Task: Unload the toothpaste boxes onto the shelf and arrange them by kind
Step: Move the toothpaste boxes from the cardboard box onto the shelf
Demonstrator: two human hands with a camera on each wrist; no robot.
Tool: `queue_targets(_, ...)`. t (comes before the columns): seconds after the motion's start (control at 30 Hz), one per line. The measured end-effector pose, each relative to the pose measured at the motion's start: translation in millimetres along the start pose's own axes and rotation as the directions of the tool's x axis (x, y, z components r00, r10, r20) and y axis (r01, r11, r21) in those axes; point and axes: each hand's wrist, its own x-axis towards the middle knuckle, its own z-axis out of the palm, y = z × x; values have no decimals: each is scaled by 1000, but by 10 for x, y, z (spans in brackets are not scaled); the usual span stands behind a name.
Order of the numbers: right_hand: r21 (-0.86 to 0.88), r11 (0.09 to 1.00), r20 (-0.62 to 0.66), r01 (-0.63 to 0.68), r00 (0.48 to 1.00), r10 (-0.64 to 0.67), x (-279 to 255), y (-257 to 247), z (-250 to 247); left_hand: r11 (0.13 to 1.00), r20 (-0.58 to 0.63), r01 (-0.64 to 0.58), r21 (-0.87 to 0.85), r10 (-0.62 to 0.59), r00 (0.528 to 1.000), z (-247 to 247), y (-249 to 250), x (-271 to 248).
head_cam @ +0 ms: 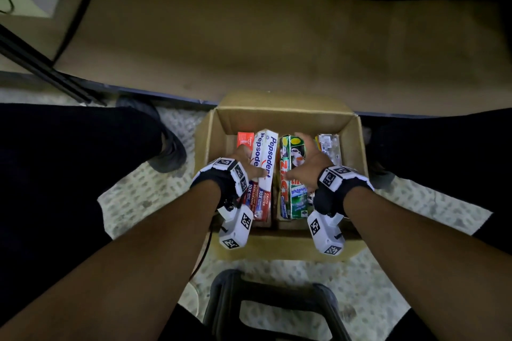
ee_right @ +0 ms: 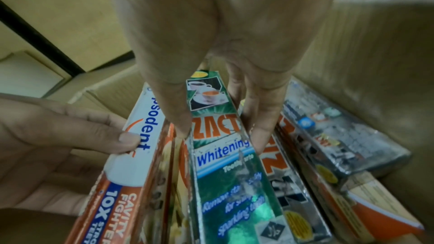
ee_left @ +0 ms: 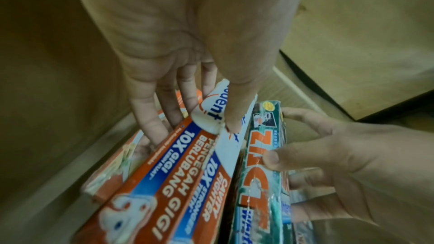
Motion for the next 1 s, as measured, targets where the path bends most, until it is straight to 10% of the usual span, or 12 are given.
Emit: queue_targets(1.0,166,919,-306,357,905,-296,-1778,-691,-1108,890,-329,-448,83,448,831,-758,1191,-2025)
